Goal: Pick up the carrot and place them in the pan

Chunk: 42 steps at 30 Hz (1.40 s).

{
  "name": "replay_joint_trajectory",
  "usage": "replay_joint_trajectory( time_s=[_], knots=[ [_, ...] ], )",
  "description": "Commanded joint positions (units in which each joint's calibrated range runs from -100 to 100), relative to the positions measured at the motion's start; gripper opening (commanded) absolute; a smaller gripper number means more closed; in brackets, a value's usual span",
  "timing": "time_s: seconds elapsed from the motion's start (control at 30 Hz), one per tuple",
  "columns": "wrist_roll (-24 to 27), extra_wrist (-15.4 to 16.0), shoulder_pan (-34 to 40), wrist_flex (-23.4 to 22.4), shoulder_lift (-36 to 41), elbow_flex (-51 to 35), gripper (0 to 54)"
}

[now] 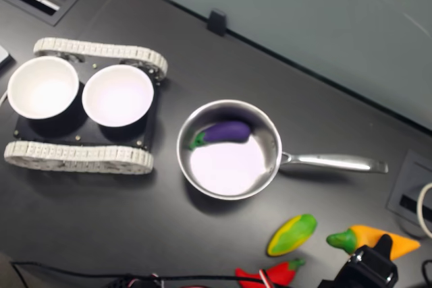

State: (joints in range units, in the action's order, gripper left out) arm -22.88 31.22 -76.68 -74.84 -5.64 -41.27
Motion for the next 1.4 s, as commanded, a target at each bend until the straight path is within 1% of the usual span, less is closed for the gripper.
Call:
replay_joint_trajectory(
  time_s=[0.0,0.17,0.43,0.53,0.73,0.8,0.87,1.07,1.13,1.17,1.23,1.33,1.37],
  knots=[
    [3.6,1.0,2.4,4.9,9.6,1.3,0.4],
    [8.0,0.0,4.4,7.5,15.0,6.3,0.4],
    [12.6,-9.0,13.9,10.5,23.6,14.8,0.4],
    [13.9,-11.2,17.6,10.5,26.5,16.9,0.4],
    [15.8,-15.4,24.8,10.9,32.2,21.6,0.4],
    [16.2,-17.6,28.1,11.0,33.9,23.3,0.4],
    [16.3,-18.6,30.7,11.0,35.4,24.6,0.4],
    [17.3,-23.5,40.1,11.3,38.8,28.5,0.4],
    [17.6,-24.2,42.7,11.3,39.8,29.9,0.4],
    [17.7,-25.1,44.3,11.3,40.2,30.6,0.4],
    [18.0,-25.8,47.1,12.1,41.5,33.4,0.4],
    [18.4,-28.3,52.6,13.6,43.5,38.1,0.4],
    [18.6,-28.6,53.9,14.2,44.0,39.9,0.4]
  ],
)
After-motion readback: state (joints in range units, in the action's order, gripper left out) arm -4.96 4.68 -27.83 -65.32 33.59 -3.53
